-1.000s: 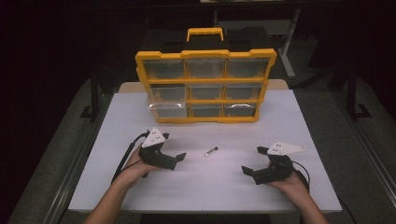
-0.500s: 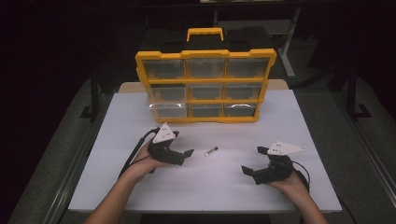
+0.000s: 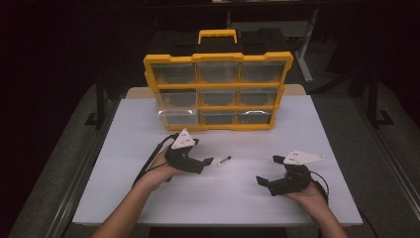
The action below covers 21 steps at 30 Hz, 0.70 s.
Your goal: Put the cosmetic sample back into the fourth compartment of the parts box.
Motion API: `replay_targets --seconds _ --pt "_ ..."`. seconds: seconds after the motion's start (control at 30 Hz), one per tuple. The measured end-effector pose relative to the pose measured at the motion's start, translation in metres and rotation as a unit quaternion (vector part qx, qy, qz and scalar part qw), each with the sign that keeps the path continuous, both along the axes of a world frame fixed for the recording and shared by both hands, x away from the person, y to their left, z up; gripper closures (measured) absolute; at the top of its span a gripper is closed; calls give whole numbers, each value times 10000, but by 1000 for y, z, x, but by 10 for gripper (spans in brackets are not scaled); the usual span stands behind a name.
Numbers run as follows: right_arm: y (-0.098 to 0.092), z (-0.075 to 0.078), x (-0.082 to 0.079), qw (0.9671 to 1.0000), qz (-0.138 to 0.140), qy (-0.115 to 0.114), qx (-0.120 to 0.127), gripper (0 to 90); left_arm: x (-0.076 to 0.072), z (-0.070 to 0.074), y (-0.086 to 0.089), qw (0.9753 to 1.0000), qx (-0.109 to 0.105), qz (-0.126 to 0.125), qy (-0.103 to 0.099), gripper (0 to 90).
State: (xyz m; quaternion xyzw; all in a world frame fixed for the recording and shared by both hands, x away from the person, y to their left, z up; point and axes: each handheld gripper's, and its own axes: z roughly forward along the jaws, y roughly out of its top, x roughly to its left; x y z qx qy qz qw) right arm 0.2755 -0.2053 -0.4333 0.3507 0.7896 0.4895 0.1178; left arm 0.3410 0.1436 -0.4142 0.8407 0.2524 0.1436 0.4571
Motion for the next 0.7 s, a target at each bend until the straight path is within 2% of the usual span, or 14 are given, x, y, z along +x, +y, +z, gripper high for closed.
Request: replay_targets --seconds 0.37,0.5,0.53,0.7 --pt "0 0 0 10000 -5 10 -4 2 6 0 -21 9998 128 -147 91 154" --pt "1 0 0 10000 10 1 -10 2 8 -1 -28 9997 120 -182 106 184" --pt "1 0 0 10000 11 8 -9 2 9 -2 -28 9995 188 -213 136 192" --pt "1 0 0 10000 12 -20 -10 2 15 -5 -34 9991 253 -237 254 234"
